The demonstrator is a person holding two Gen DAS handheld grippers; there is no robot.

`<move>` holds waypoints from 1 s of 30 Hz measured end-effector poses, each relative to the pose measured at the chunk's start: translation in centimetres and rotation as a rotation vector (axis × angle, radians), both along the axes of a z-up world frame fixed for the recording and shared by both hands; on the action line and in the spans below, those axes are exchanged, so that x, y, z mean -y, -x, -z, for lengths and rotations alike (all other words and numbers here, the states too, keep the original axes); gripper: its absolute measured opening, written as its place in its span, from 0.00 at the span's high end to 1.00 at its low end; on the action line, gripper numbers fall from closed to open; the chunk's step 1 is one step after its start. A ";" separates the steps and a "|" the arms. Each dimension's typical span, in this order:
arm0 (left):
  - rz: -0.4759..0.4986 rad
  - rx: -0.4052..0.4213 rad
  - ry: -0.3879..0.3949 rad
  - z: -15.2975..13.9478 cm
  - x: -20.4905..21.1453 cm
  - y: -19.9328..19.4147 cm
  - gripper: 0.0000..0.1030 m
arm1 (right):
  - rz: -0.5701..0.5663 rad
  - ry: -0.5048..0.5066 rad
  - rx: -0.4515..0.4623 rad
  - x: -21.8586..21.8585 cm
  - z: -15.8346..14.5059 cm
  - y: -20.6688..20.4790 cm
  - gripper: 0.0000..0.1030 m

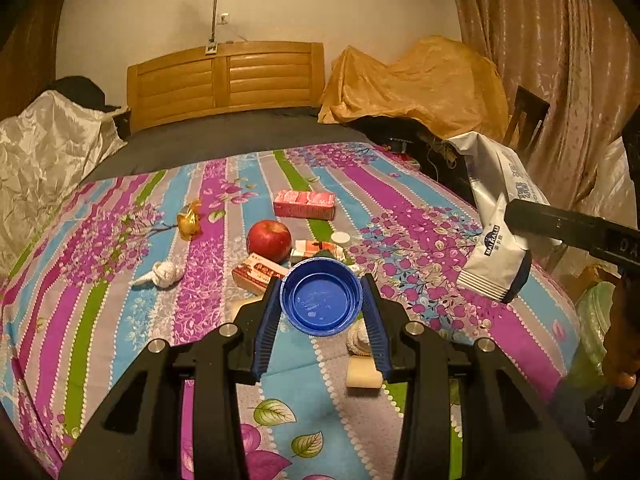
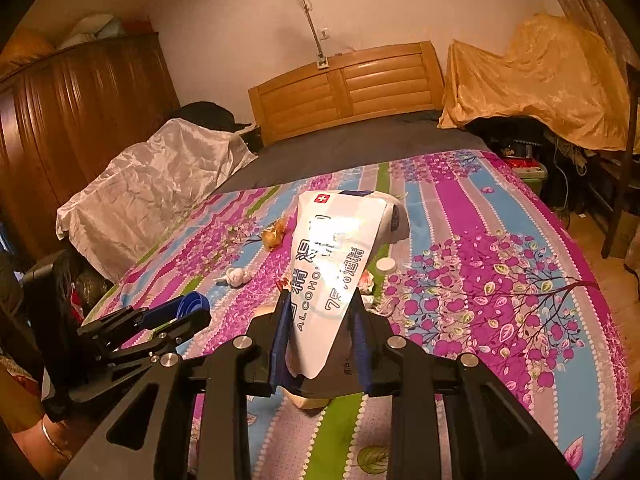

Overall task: Collect trash
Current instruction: 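Lift the blue cap and alcohol wipes pack toward the bin, then carry the blue cap and wipes pack over the green bin with both tools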

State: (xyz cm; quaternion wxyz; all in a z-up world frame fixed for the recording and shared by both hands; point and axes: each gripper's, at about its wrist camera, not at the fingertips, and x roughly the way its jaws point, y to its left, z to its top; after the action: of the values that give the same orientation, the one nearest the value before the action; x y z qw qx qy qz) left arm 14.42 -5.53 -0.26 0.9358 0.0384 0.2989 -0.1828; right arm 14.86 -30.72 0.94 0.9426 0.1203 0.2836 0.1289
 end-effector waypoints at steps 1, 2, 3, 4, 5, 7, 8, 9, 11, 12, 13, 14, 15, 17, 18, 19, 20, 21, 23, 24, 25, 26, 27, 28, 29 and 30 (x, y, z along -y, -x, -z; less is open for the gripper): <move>-0.001 0.003 0.000 -0.1 0.0 0.1 0.63 | 0.003 -0.003 0.006 0.1 -0.2 0.2 0.71; -0.003 0.005 0.002 -0.2 0.0 0.2 0.63 | 0.004 -0.004 0.011 0.1 -0.4 0.5 0.71; -0.005 0.005 0.004 -0.4 0.0 0.3 0.63 | 0.007 -0.002 0.015 0.2 -0.5 0.7 0.71; -0.006 0.004 0.005 -0.4 0.0 0.4 0.63 | 0.012 0.004 0.020 0.4 -0.7 1.0 0.71; -0.006 0.005 0.006 -0.5 0.0 0.5 0.63 | 0.016 0.008 0.024 0.5 -0.8 1.3 0.71; -0.005 0.011 0.004 -0.8 0.2 0.8 0.63 | 0.026 0.006 0.030 0.9 -1.1 2.0 0.71; -0.004 0.015 0.002 -1.0 0.3 1.0 0.63 | 0.033 0.004 0.033 1.1 -1.3 2.2 0.71; -0.002 0.019 0.000 -1.1 0.5 1.2 0.63 | 0.041 0.002 0.037 1.4 -1.4 2.5 0.71; 0.006 0.029 -0.002 -1.5 0.8 1.6 0.63 | 0.055 -0.001 0.048 2.0 -1.9 3.3 0.71; 0.010 0.033 -0.003 -1.7 1.0 1.8 0.63 | 0.061 -0.002 0.055 2.3 -2.2 3.7 0.71; 0.013 0.035 -0.004 -1.9 1.2 2.0 0.63 | 0.068 -0.003 0.062 2.5 -2.4 4.0 0.71; 0.016 0.038 -0.005 -2.0 1.4 2.2 0.63 | 0.077 -0.003 0.070 2.9 -2.6 4.5 0.71; 0.019 0.041 -0.008 -2.1 1.5 2.4 0.63 | 0.085 -0.003 0.077 3.2 -2.9 5.0 0.71; 0.029 0.049 -0.012 -2.4 2.0 2.8 0.63 | 0.101 -0.004 0.087 4.0 -3.3 5.8 0.71; 0.035 0.052 -0.013 -2.5 2.3 3.1 0.63 | 0.110 -0.004 0.090 4.4 -3.4 6.2 0.71; 0.040 0.053 -0.014 -2.6 2.5 3.2 0.63 | 0.120 -0.003 0.092 4.9 -3.5 6.6 0.71; 0.047 0.055 -0.016 -2.7 2.8 3.3 0.63 | 0.127 -0.003 0.093 5.2 -3.6 6.9 0.71; 0.056 0.057 -0.018 -2.8 3.2 3.5 0.63 | 0.137 -0.003 0.093 5.7 -3.7 7.4 0.71; 0.072 0.059 -0.019 -2.9 3.9 3.6 0.63 | 0.157 0.002 0.093 6.6 -3.9 8.2 0.71; 0.084 0.059 -0.017 -3.0 4.3 3.6 0.63 | 0.165 0.006 0.093 7.0 -3.9 8.6 0.71; 0.094 0.059 -0.014 -3.1 4.8 3.6 0.63 | 0.172 0.009 0.092 7.4 -4.0 8.8 0.71; 0.102 0.060 -0.014 -3.1 5.2 3.8 0.63 | 0.184 0.013 0.092 8.0 -4.0 9.3 0.71; 0.110 0.062 -0.015 -3.2 5.7 3.8 0.63 | 0.197 0.015 0.090 8.6 -4.0 9.8 0.71; 0.122 0.064 -0.015 -3.3 6.4 3.8 0.63 | 0.210 0.017 0.088 9.3 -4.1 10.3 0.71; 0.134 0.065 -0.013 -3.4 7.1 3.8 0.63 | 0.222 0.020 0.086 9.8 -4.1 10.6 0.71; 0.143 0.065 -0.011 -3.5 7.6 3.7 0.63 | 0.238 0.024 0.083 10.5 -4.1 11.0 0.71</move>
State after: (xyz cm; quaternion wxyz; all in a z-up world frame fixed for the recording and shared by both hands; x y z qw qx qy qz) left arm 10.68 -13.11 3.20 0.9295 0.0709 0.2657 -0.2460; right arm 3.83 -41.19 5.02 0.9635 0.1361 0.2296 0.0175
